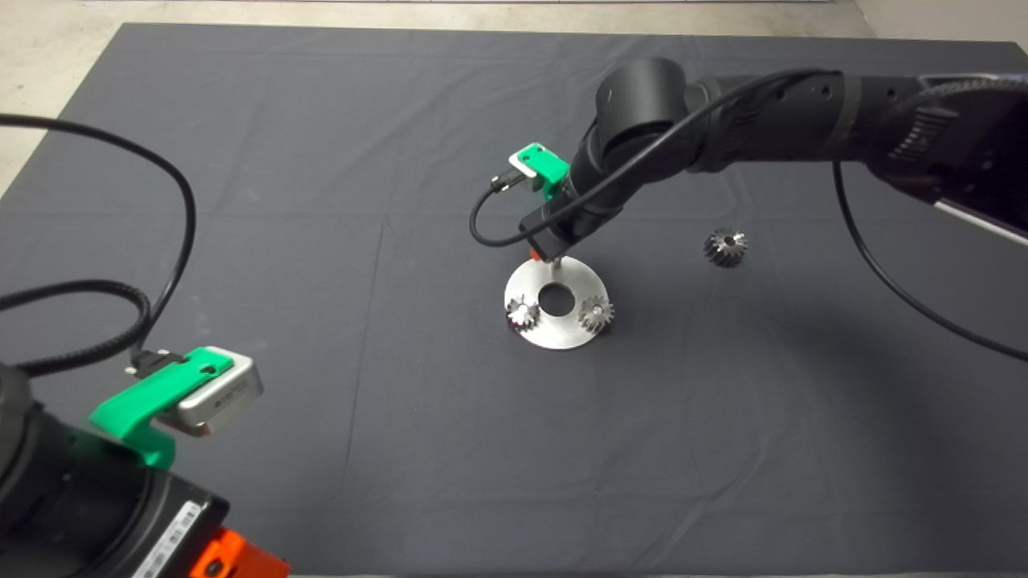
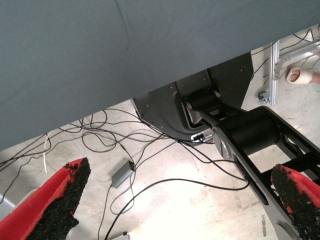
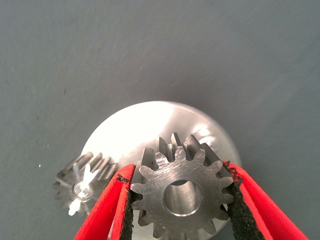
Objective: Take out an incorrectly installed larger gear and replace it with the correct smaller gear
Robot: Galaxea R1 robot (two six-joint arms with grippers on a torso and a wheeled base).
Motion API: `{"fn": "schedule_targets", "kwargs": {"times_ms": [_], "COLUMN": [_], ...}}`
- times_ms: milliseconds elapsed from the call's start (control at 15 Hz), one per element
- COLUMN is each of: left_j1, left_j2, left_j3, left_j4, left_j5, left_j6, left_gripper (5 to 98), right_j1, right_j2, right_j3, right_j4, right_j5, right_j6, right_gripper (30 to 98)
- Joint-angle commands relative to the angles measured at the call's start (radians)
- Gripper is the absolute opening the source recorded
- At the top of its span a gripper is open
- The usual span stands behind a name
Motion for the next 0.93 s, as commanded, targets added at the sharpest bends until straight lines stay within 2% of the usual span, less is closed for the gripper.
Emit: {"fn": "schedule_targets", "kwargs": {"times_ms": [0,600,867], "left_j1": [0.021,0.03,0.032], "left_j2": [0.0,0.001,0.001], "left_j3": [0.009,0.009,0.009], "left_j4": [0.004,0.005,0.005], "left_j5": [0.004,0.001,0.001], "left_j6": [0.0,-0.001,-0.001], "left_gripper": [92.9,92.9,92.9], "right_j1": [-0.005,-0.004,-0.008], "right_j2": [-0.009,-0.015,-0.012], "right_j3": [0.008,-0.003,-0.022], "right_j4": [0.012,-0.034,-0.09], "right_j5": [0.006,0.019,0.019], "right_j6": [-0.005,-0.003,-0.002], "right_gripper": [41.3,41.2,41.2]}}
